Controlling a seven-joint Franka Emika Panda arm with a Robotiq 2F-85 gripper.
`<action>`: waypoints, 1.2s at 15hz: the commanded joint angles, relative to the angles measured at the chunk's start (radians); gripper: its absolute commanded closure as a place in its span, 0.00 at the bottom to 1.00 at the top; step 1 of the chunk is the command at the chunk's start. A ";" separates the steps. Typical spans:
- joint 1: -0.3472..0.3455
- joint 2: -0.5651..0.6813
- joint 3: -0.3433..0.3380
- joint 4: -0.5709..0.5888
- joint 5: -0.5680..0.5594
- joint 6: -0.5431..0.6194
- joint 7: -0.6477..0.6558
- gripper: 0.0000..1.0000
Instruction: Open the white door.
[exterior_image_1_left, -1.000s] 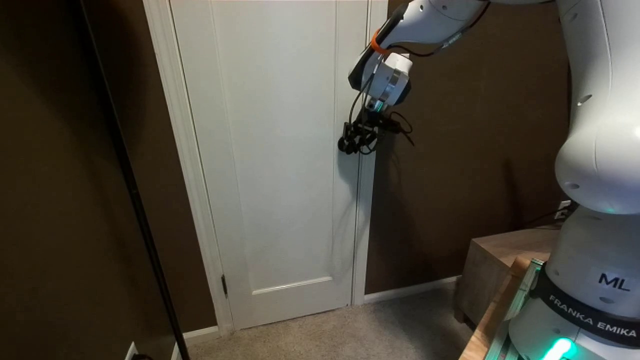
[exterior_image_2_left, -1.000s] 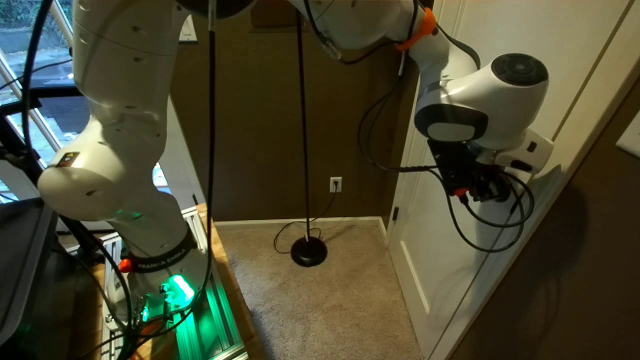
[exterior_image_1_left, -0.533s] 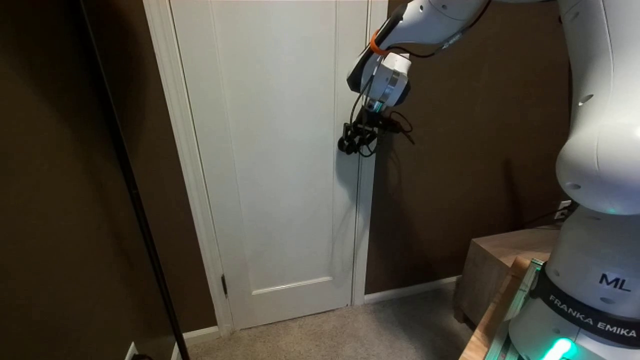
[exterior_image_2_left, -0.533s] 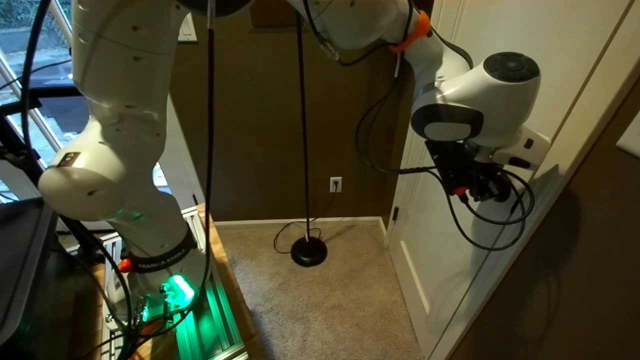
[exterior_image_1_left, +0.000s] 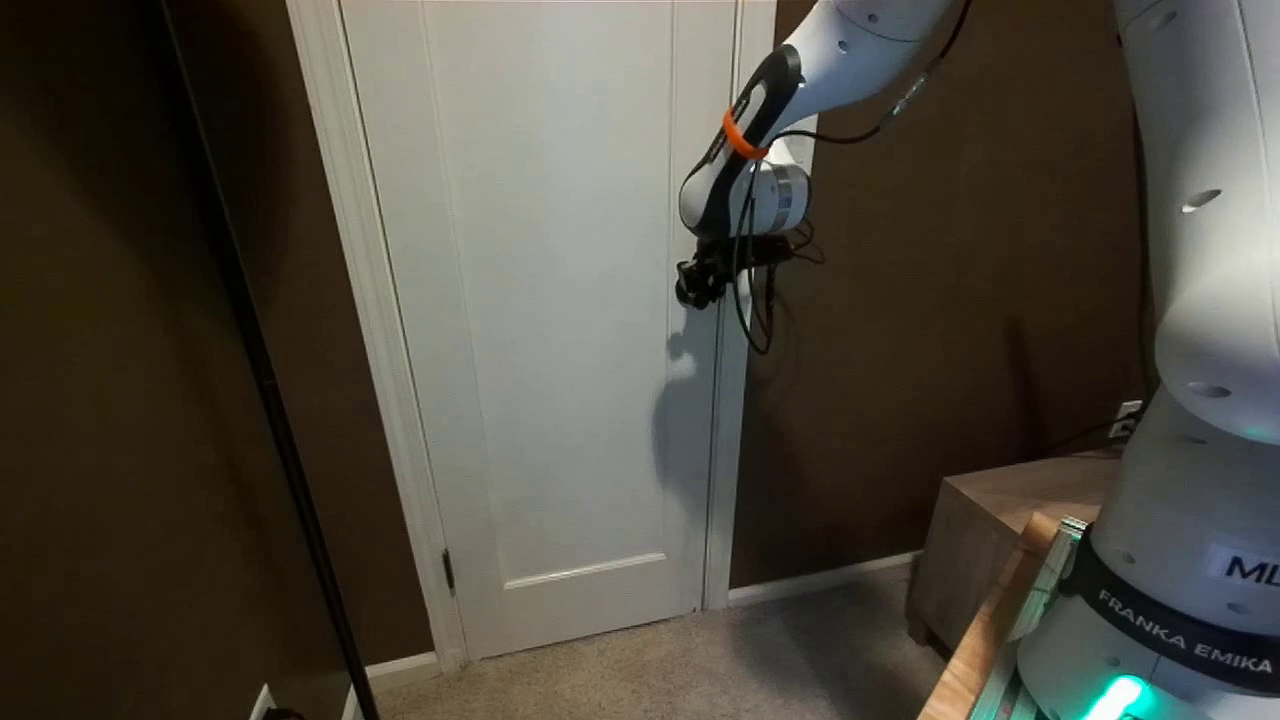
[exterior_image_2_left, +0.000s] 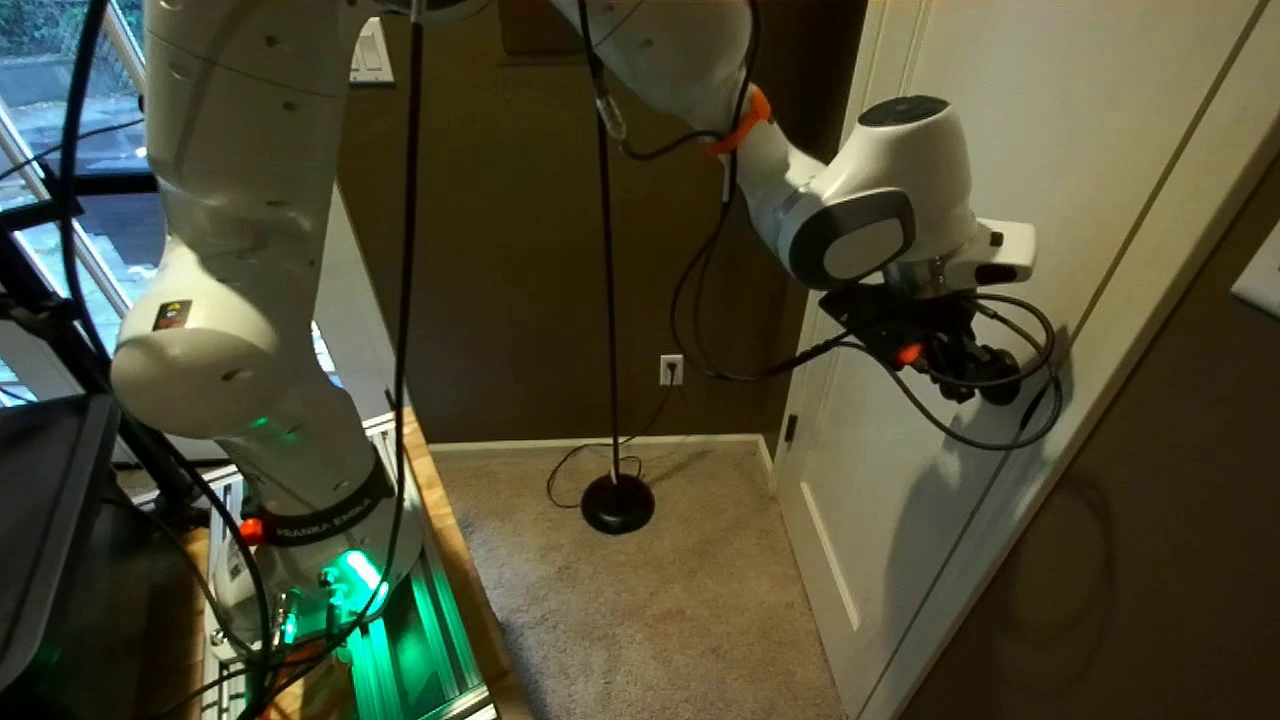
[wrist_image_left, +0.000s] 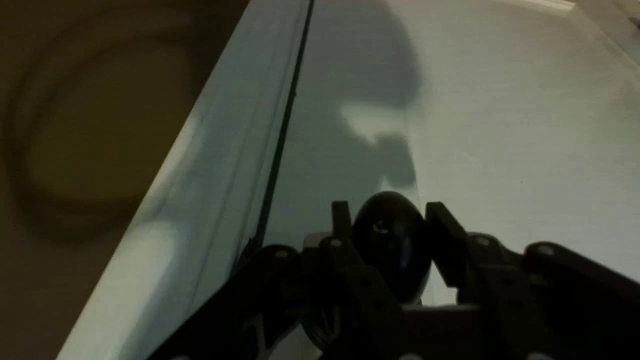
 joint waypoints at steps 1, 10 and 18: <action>0.264 -0.015 -0.260 -0.084 -0.269 0.078 0.197 0.84; 0.824 0.303 -0.826 -0.049 -0.609 0.102 0.491 0.84; 1.053 0.598 -1.028 -0.116 -0.549 0.153 0.408 0.84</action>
